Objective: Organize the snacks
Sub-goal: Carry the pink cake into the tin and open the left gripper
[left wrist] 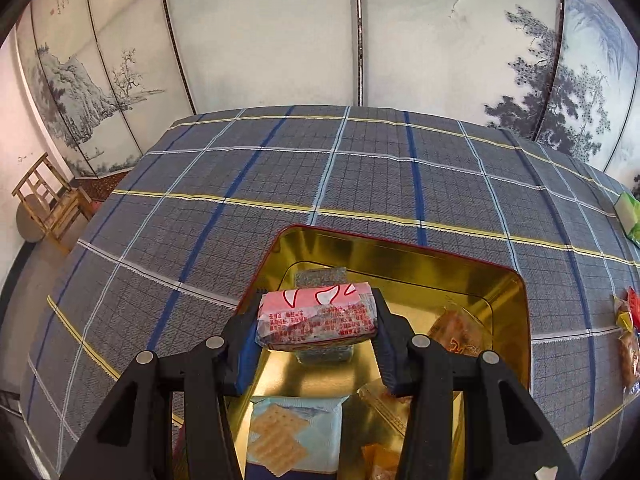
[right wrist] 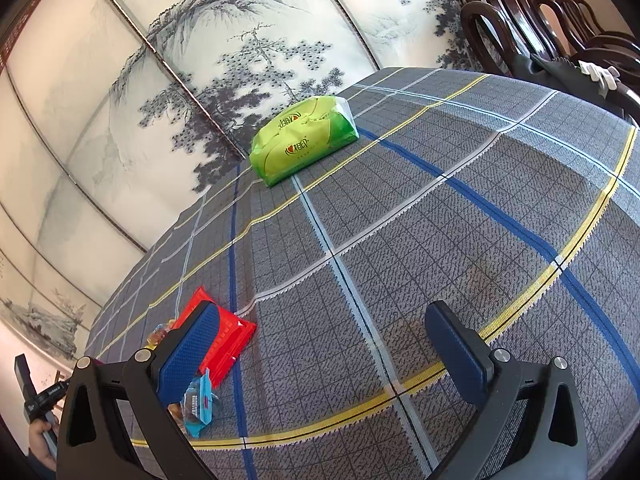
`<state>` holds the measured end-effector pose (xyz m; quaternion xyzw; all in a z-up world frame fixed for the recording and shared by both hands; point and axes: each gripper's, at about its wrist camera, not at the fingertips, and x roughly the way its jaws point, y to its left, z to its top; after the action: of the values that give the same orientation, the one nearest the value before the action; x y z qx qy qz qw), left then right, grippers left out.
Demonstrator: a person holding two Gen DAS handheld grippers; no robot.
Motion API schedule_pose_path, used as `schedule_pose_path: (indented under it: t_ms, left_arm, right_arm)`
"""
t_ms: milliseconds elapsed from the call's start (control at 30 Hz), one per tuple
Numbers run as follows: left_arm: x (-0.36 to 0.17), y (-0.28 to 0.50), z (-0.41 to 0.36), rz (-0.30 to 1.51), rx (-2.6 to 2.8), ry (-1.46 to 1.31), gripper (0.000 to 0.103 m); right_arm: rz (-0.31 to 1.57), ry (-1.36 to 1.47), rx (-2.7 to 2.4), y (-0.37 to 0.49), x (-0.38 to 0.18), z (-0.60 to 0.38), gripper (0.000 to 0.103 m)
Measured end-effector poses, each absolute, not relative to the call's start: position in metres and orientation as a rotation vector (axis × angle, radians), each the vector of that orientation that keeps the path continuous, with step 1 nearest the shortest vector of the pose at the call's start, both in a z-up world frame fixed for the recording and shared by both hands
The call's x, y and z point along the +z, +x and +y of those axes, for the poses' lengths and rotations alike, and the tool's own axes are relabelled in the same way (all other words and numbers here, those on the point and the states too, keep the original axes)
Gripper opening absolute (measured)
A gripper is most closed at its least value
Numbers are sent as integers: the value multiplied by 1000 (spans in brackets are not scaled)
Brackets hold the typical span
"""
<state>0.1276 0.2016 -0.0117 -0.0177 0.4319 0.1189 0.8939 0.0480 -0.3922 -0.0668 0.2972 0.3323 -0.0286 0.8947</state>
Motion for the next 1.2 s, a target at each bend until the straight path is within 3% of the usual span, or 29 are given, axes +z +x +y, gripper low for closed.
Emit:
schedule_pose_path:
  t_ms: [400,1200]
  left_arm:
    - [-21,167,182,1055,150,-92,44]
    - [-41,182,185,1102,203,-109,44]
  right_arm:
    - [688,618,-58,48,-67,-392,102]
    - [685,622,-57,48,-67,-392,103]
